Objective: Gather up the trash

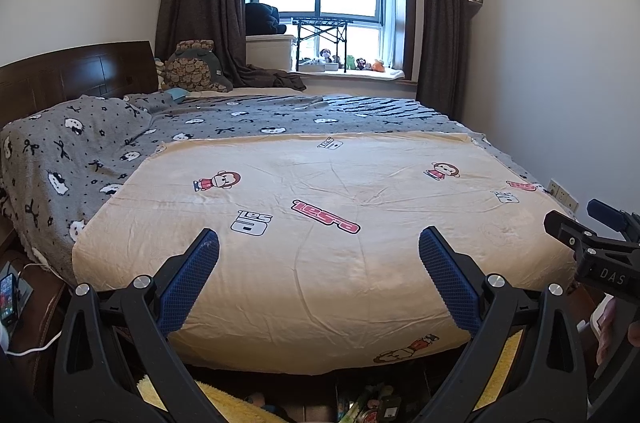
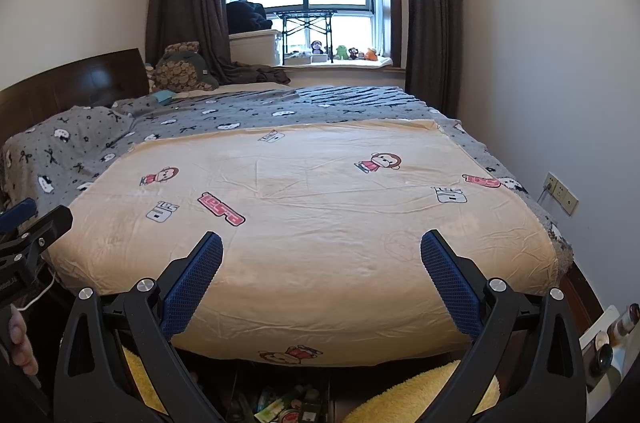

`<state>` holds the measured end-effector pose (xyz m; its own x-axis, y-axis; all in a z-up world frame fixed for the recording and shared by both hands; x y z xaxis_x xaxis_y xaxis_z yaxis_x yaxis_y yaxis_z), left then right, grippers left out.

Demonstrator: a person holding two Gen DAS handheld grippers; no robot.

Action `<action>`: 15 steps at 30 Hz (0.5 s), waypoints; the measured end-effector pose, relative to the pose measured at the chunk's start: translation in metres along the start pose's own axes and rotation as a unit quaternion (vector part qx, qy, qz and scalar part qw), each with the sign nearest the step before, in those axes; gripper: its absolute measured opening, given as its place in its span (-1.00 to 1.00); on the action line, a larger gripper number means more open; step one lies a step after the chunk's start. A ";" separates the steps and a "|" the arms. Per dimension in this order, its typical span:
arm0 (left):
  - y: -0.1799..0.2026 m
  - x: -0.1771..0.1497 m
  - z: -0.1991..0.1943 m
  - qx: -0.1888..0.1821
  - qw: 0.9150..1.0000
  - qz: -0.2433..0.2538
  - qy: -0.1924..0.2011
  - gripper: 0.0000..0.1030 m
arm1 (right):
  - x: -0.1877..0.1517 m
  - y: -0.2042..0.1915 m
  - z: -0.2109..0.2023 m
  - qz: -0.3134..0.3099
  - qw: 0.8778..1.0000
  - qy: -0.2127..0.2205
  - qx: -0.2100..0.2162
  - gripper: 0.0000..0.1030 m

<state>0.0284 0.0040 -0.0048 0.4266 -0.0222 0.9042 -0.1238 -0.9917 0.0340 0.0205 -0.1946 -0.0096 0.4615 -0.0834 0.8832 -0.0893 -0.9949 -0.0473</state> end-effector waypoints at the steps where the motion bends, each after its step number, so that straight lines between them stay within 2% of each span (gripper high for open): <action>1: 0.000 0.000 0.000 0.000 1.000 0.001 0.001 0.84 | 0.000 0.000 0.000 0.000 1.000 0.000 0.000 0.93; 15: -0.002 0.000 0.005 -0.005 1.000 -0.003 -0.009 0.84 | 0.000 0.001 0.001 -0.002 1.000 -0.001 -0.001 0.93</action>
Point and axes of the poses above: each gripper's, at about its wrist camera, not at the fingertips, and z roughly the way its jaws point, y to its right, x to its top, the point moved 9 cm from there along z, roughly the way its jaws point, and after that the axes turned 2 degrees about -x, right-handed, at the moved point
